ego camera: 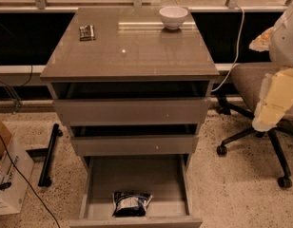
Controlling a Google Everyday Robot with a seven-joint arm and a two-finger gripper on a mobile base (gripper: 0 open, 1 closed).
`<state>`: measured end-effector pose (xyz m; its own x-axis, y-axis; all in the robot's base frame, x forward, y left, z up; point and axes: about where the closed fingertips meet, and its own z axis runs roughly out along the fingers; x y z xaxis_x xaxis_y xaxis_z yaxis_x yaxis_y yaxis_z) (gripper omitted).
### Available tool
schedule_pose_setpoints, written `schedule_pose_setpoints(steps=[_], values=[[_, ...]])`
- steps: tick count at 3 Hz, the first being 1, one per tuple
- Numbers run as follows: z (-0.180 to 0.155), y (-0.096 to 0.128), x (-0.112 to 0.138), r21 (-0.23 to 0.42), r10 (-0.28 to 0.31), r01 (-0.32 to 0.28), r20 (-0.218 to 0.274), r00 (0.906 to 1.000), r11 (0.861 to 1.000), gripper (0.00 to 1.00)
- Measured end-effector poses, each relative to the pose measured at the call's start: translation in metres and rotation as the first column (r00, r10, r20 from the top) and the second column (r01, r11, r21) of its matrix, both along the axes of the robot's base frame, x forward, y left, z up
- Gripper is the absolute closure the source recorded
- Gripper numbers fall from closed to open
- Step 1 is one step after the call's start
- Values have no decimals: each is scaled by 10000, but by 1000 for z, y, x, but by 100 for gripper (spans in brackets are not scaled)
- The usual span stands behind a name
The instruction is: Pick blue chip bag from bottom drawer and place on counter
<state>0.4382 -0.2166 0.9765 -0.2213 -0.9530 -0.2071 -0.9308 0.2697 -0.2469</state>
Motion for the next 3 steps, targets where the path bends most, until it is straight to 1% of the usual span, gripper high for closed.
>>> schedule_pose_setpoints(steps=[1,2,3], values=[[0,0,0,0,0,0,0,10000,10000,0],[-12,9,6,375,-443,448,-129,9989,9983,0],[-44,23,16,1009,-1569,1609,-463,9865,9818,0]])
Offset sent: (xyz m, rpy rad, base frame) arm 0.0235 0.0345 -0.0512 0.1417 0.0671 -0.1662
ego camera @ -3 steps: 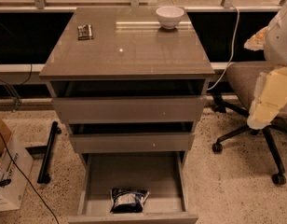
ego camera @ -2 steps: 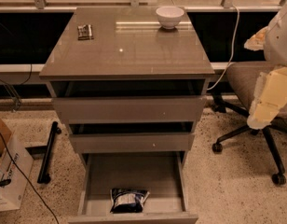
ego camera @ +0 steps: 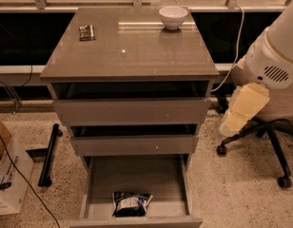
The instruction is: Pick blue chip bag from bottom drawer and place on counter
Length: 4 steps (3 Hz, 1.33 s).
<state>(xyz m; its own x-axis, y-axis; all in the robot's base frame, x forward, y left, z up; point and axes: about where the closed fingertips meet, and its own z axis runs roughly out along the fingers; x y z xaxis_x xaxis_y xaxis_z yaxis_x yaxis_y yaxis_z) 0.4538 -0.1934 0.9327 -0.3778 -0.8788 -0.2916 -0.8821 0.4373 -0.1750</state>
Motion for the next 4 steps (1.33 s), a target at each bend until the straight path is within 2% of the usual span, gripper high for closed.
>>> schedule_pose_setpoints(steps=[1,2,3,4], values=[[-34,11,9,495,-1294,1298,-115,9915,9903,0],[-76,24,21,1172,-2309,2352,-499,9717,9648,0],[-117,30,31,2330,-3042,3278,-1318,9434,9156,0],[-117,33,32,2436,-3018,3267,-1344,9439,9132,0]])
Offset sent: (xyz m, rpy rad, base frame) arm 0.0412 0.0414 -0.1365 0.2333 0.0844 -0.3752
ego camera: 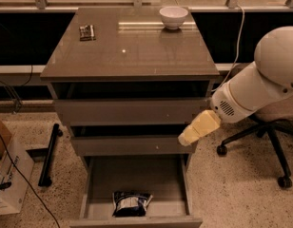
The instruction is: Pick blue chip bag from bottom drawer and place on counter
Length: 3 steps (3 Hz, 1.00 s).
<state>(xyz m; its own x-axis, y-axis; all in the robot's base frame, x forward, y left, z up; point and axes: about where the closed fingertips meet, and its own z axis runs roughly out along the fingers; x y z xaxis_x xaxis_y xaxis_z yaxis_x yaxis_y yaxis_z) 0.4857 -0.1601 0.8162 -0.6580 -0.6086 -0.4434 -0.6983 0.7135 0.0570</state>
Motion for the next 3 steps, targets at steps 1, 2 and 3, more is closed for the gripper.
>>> schedule_pose_setpoints(steps=[1,2,3], values=[[-32,9,4,-118,-110,103,-629,9980,9999,0],[-88,24,7,458,-642,721,-1554,9858,9963,0],[-145,38,12,1028,-1240,1514,-2339,9643,9831,0]])
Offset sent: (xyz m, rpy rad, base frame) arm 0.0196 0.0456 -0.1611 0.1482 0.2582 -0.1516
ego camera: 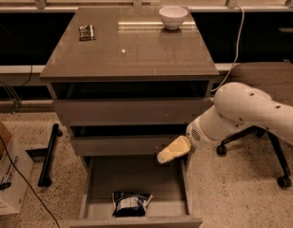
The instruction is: Pick blue chip bag from bottom drawer and place on counter
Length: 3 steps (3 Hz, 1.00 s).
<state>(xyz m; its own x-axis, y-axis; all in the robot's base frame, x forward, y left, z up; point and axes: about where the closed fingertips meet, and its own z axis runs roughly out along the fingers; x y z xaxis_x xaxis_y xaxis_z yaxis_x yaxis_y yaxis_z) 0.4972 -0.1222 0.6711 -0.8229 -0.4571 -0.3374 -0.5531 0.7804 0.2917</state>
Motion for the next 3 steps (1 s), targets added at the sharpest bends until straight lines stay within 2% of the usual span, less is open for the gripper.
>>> schedule_pose_setpoints(steps=[1,2,3], values=[[-54,11,6,893,-580,624,-518,9970,9940,0],[-59,13,6,849,-592,642,-599,9964,9943,0],[-112,30,12,423,-757,823,-1402,9872,9957,0]])
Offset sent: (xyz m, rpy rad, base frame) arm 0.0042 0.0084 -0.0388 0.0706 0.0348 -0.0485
